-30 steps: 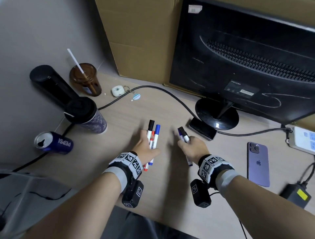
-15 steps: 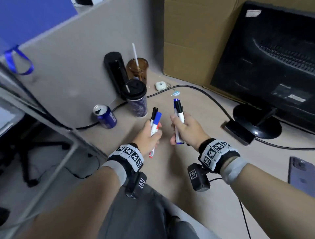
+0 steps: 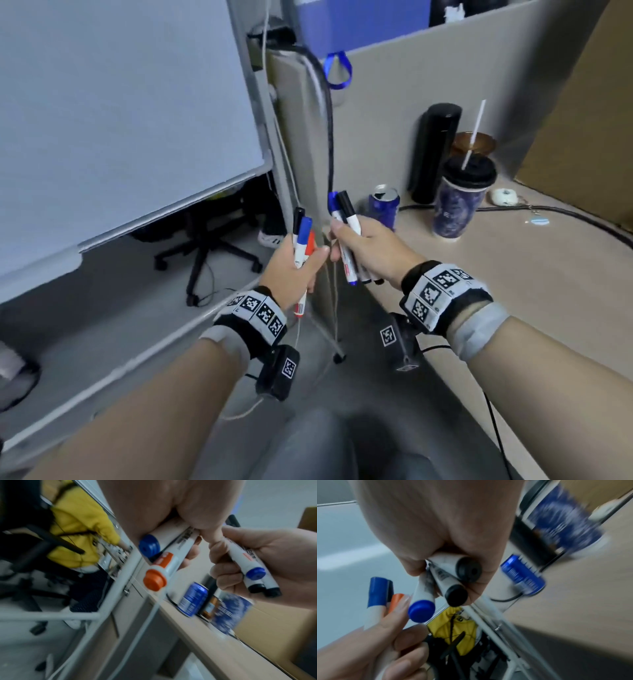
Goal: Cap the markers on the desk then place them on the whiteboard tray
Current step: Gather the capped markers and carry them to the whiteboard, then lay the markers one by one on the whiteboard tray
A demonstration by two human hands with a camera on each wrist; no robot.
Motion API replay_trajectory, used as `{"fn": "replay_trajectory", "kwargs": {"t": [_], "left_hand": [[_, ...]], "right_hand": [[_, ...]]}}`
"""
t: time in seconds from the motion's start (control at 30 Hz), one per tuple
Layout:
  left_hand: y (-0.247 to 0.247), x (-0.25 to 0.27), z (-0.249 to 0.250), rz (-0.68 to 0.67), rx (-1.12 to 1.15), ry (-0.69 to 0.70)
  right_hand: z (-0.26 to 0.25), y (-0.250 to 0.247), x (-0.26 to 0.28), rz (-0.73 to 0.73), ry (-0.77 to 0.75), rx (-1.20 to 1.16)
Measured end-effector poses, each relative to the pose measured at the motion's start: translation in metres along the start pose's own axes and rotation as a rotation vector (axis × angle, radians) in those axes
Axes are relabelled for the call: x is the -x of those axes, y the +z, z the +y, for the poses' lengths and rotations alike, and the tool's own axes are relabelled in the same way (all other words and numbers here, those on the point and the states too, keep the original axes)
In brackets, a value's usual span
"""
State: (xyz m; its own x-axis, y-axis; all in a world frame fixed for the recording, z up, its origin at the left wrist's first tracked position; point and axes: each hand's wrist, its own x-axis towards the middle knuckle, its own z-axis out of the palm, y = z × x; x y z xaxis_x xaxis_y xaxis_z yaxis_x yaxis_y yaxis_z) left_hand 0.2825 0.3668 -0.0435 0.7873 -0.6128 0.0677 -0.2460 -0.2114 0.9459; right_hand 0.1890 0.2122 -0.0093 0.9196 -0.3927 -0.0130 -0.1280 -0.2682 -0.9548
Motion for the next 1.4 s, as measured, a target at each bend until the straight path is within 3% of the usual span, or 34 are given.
{"fn": "replay_trajectory", "kwargs": {"t": [0.13,0.33,0.53,0.63,0.8,1.1,1.17,1.3,1.4], "left_hand": [[-0.064,0.004,-0.041,0.095,0.015,0.062],[-0.139,0.053,-0.08,0.216,0.114,0.06],[-0.214,0.095,-0.076,0.301,0.12,0.099],[-0.243,0.108,-0.071,0.293,0.161,0.126],[-0.282,0.13,-0.078,0.361,0.173,0.085],[-0.338,0.187,-0.082,0.587,0.171,0.057],[-0.352,0.199,-0.084,0.668,0.169,0.081],[-0.384,0.215,-0.095,0.891,0.101,0.079],[-0.404,0.22,-0.108,1.072,0.076,0.048]], "right_hand": [[0.004,0.065,-0.032,-0.011,-0.097,0.064],[-0.006,0.161,-0.034,-0.119,-0.158,0.055],[-0.058,0.244,-0.02,-0.3,-0.203,-0.148],[-0.082,0.274,-0.02,-0.321,-0.245,-0.207],[-0.109,0.316,-0.024,-0.344,-0.323,-0.205],[-0.155,0.393,-0.009,-0.616,-0.437,-0.147],[-0.166,0.41,-0.011,-0.587,-0.468,-0.071],[-0.186,0.435,-0.028,-0.463,-0.382,-0.002],[-0.193,0.454,-0.046,-0.393,-0.564,0.179]]}}
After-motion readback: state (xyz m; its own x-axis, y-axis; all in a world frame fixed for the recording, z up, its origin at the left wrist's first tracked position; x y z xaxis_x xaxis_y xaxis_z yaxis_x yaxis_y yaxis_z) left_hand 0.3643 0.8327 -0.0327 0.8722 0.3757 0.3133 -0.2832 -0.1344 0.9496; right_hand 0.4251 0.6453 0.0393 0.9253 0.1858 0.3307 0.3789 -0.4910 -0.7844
